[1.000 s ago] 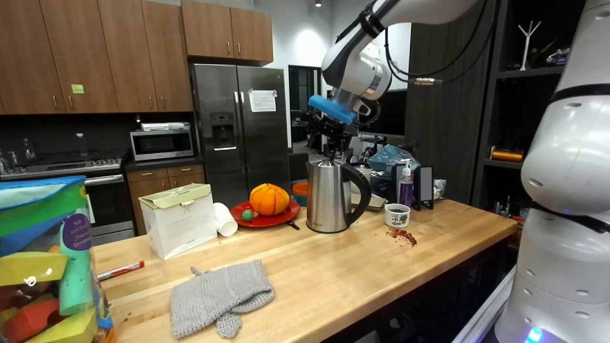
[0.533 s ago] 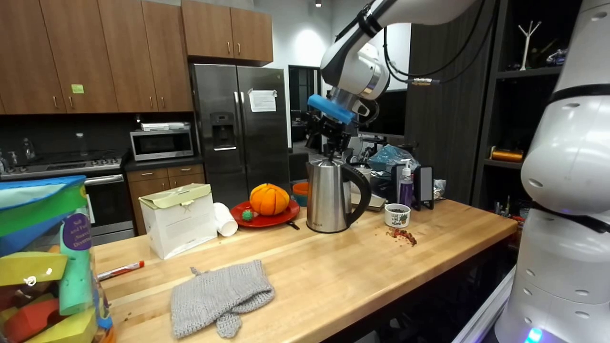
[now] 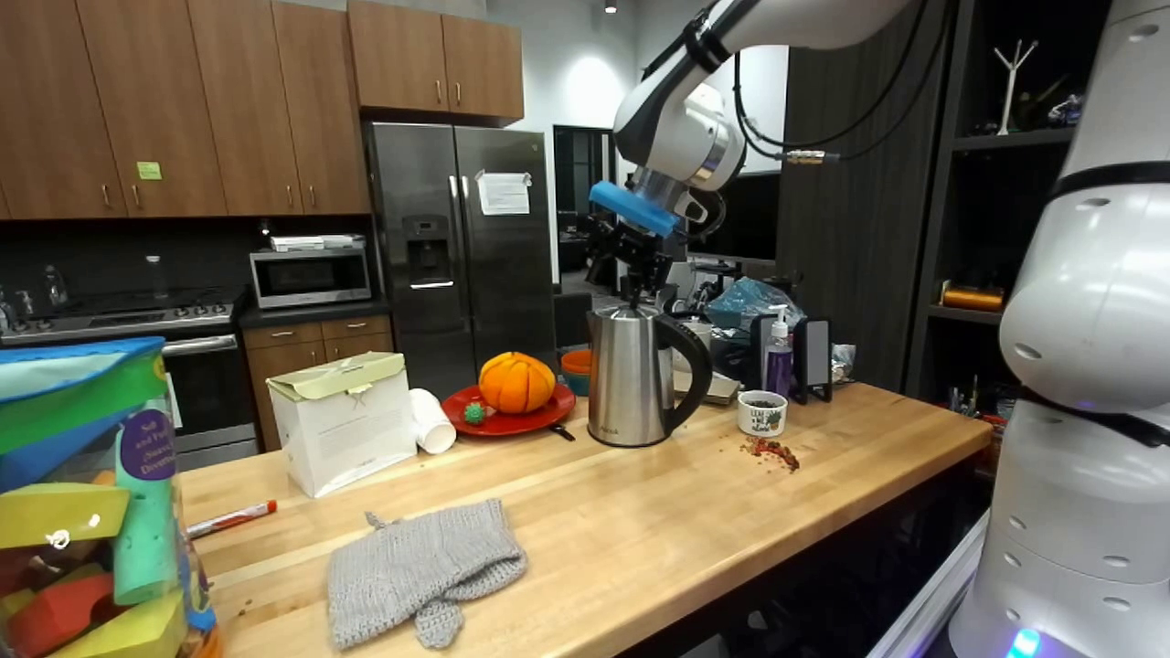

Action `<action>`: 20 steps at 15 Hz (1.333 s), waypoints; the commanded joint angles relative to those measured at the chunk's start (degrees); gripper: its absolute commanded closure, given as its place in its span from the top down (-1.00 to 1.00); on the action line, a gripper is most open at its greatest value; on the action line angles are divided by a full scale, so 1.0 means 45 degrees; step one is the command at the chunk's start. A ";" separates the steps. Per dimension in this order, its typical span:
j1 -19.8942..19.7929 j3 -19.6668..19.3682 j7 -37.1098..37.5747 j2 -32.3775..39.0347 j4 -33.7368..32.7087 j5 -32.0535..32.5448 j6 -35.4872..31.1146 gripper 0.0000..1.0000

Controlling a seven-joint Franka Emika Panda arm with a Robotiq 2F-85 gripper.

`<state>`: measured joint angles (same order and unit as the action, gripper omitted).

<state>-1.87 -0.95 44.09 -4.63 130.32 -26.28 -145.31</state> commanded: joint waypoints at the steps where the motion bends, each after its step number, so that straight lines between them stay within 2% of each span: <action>1: -0.0050 -0.0184 -0.0334 0.0155 -0.0364 -0.0377 0.0533 1.00; 12: -0.0099 -0.0357 -0.0601 0.0390 -0.0660 -0.1114 0.1274 1.00; 20: -0.0066 -0.0304 -0.0542 0.0535 -0.0764 -0.1107 0.1425 1.00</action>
<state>-2.15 -2.14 42.91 -3.29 127.99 -29.64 -140.69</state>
